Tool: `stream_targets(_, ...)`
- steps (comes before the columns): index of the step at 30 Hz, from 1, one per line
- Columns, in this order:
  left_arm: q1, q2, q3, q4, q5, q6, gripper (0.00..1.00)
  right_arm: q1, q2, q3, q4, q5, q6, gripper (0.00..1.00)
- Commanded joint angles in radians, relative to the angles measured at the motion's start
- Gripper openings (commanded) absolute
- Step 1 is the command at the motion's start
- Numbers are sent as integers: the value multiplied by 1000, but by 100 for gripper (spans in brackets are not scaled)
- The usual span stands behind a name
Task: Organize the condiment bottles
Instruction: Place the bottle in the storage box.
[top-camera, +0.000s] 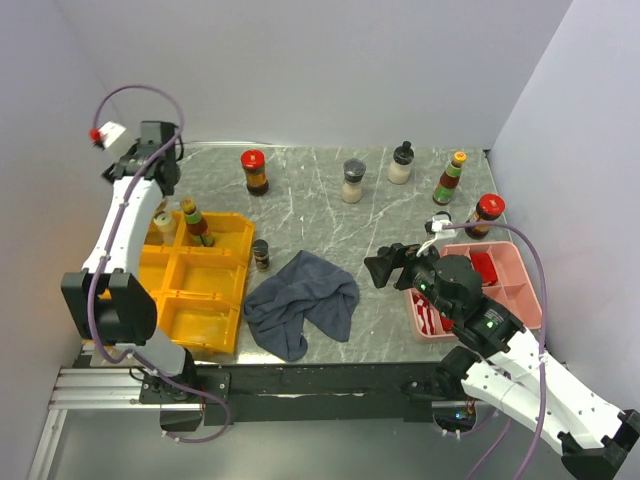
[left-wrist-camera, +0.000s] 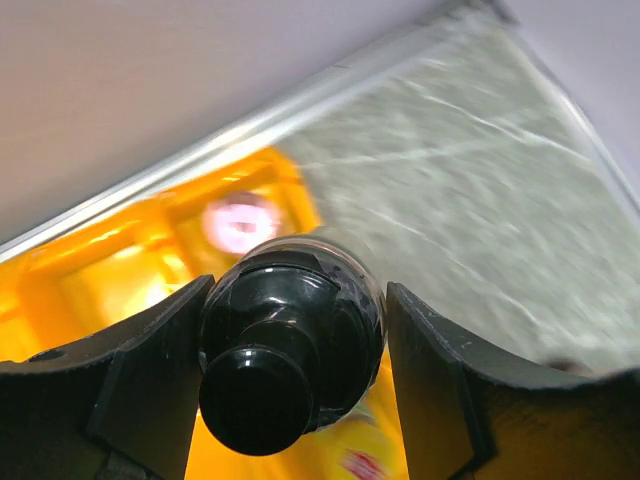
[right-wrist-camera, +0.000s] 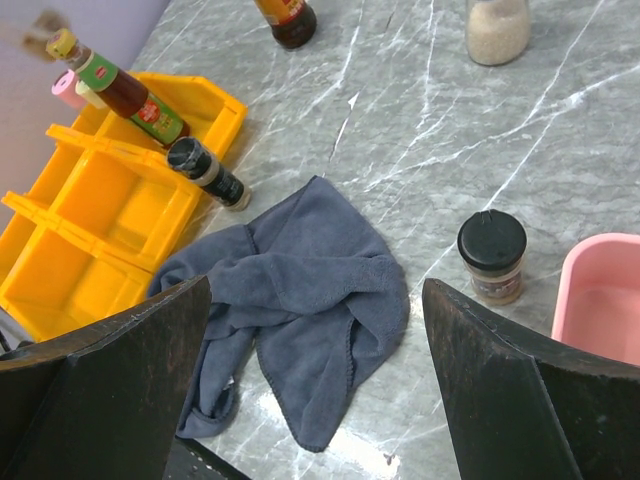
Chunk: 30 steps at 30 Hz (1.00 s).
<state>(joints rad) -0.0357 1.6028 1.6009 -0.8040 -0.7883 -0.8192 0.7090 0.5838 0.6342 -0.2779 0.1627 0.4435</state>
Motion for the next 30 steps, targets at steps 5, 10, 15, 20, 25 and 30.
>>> stream_targets(5,86,-67,-16,-223,-95,-287,1,4,-6,36,16,-38,9,93)
stream_targets(10,85,-63,-1,-357,-155,-414,1,4,-2,44,-3,-51,18,93)
stream_targets(15,86,-104,-73,-364,-134,-422,1,4,-21,53,-20,-69,30,93)
stream_targets(20,89,-164,-218,-331,-140,-428,1,3,-42,53,-18,-84,46,93)
stream_targets(25,106,-164,-239,-400,-160,-506,1,4,-47,58,-29,-100,47,93)
stream_targets(30,106,-196,-341,-252,-65,-417,1,4,-56,58,-33,-92,46,93)
